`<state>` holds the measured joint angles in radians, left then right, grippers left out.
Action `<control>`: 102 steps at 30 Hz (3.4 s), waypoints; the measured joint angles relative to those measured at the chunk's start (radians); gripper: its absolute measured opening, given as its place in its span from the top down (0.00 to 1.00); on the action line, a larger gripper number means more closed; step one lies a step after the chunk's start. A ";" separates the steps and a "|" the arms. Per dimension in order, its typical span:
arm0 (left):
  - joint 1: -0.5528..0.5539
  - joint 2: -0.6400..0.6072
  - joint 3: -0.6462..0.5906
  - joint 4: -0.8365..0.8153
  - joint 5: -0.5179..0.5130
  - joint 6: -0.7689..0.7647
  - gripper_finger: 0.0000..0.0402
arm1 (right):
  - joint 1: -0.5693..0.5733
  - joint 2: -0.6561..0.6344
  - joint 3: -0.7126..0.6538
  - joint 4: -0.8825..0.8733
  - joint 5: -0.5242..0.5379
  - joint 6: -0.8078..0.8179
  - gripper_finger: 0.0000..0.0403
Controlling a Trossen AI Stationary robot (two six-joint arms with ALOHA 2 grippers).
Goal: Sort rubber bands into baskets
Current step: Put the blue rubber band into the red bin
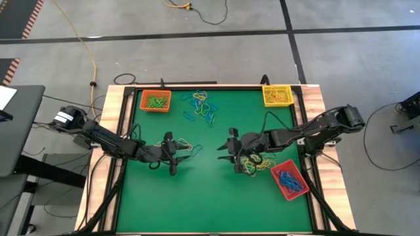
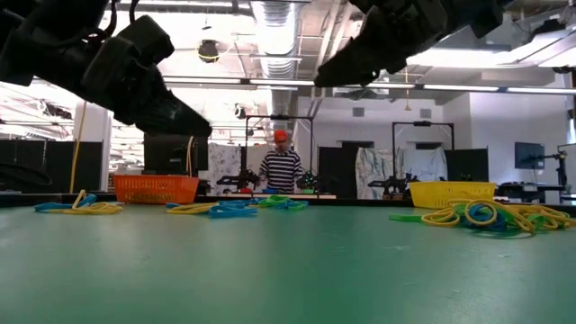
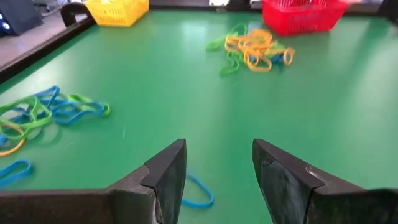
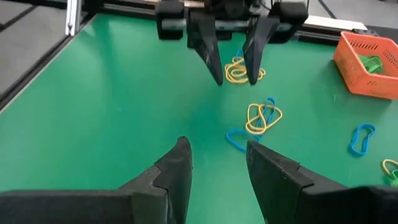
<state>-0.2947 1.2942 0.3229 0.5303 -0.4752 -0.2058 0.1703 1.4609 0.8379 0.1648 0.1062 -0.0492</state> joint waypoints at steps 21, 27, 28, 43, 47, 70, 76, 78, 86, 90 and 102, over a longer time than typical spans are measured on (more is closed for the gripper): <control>0.000 0.000 0.000 -0.184 0.002 0.000 0.57 | 0.010 0.000 0.000 0.076 0.000 0.014 0.55; 0.000 0.000 0.000 -0.183 0.002 0.000 0.57 | 0.011 0.000 0.000 0.080 0.000 0.015 0.55; 0.000 0.000 0.000 -0.183 0.002 0.000 0.57 | 0.011 0.000 0.000 0.076 0.000 0.016 0.55; 0.000 0.000 0.000 -0.183 0.002 0.000 0.57 | 0.031 0.000 0.000 -0.224 0.020 0.210 0.55; 0.000 0.000 0.000 -0.183 0.002 0.000 0.57 | 0.033 0.000 0.000 -0.371 0.064 0.308 0.55; 0.000 0.000 0.000 -0.182 0.001 0.000 0.57 | -0.054 0.000 0.000 -0.623 0.053 0.441 0.55; 0.000 0.000 0.000 -0.182 0.001 0.000 0.57 | -0.068 0.012 0.000 -0.458 0.123 0.357 0.55; 0.000 0.000 0.000 -0.182 0.001 0.000 0.57 | -0.086 0.034 0.000 -0.345 0.125 0.290 0.55; 0.000 0.000 0.000 -0.183 0.000 0.000 0.57 | -0.282 0.240 0.022 -0.084 0.132 0.172 0.55; 0.000 0.000 0.000 -0.182 0.000 0.000 0.57 | -0.390 0.328 0.090 -0.080 0.065 0.179 0.55; 0.000 0.000 0.000 -0.183 0.001 0.000 0.57 | -0.398 0.459 0.219 -0.075 0.000 0.078 0.55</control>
<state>-0.2948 1.2942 0.3225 0.3477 -0.4744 -0.2062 -0.2279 1.9196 1.0566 0.0898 0.1061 0.0285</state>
